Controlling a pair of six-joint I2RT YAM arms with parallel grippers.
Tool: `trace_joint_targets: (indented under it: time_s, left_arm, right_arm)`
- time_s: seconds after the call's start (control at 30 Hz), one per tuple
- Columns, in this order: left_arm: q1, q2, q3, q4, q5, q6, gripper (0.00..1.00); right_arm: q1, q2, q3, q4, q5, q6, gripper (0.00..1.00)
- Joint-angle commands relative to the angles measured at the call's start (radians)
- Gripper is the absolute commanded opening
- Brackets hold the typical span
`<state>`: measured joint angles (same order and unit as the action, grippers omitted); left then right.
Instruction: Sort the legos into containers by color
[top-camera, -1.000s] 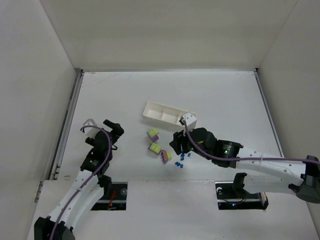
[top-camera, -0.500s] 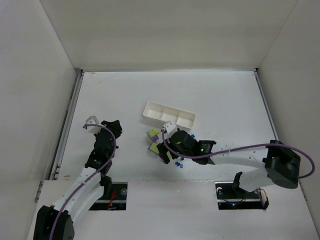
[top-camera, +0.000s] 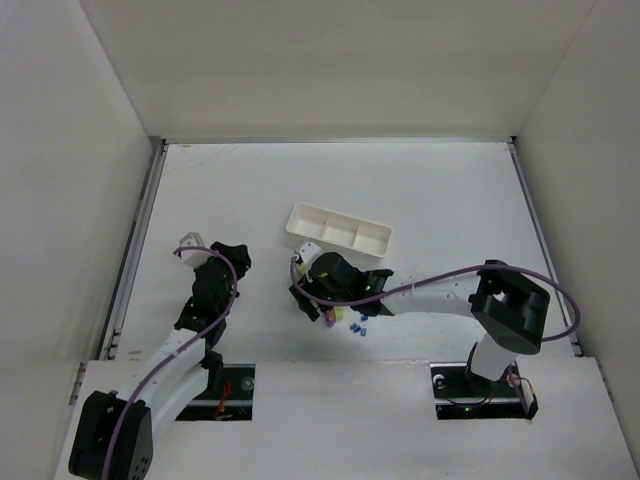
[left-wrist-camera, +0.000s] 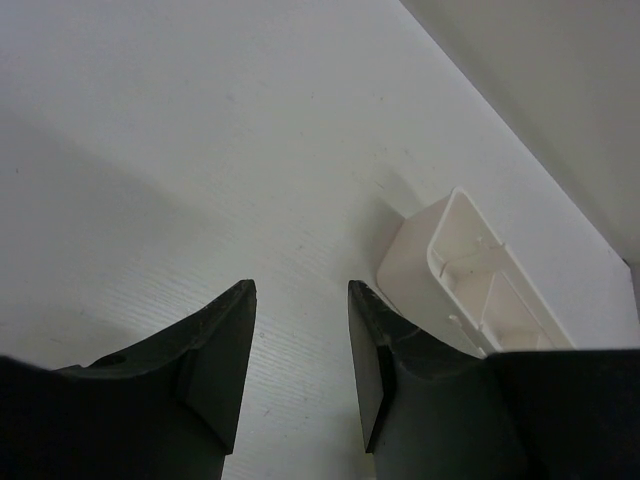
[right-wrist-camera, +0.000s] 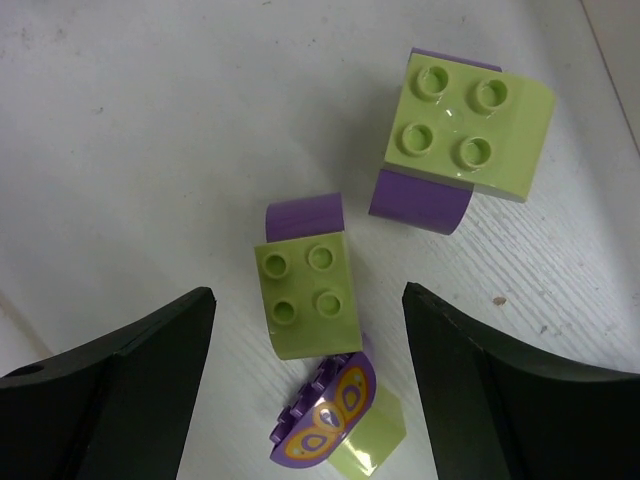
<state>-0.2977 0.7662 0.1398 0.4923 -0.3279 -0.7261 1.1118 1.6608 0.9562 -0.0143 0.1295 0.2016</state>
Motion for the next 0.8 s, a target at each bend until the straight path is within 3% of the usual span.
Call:
trace_joint_targets:
  time_s: [0.0, 0.27, 0.57, 0.77]
  left_arm:
    - [0.012, -0.001, 0.007, 0.081, 0.026, -0.018, 0.39]
    - [0.012, 0.033, 0.014, 0.081, 0.027, -0.025, 0.39]
    - [-0.001, 0.051, 0.020, 0.091, 0.027, -0.029, 0.39]
    - [-0.013, 0.048, 0.037, 0.085, 0.027, -0.021, 0.40]
  right_arm:
    - [-0.013, 0.022, 0.042, 0.051, -0.019, -0.021, 0.80]
    - [-0.017, 0.057, 0.047, 0.065, -0.016, -0.019, 0.62]
    - [-0.016, 0.021, 0.024, 0.128, 0.021, 0.021, 0.31]
    - [-0.016, -0.134, -0.031, 0.140, -0.011, 0.076, 0.29]
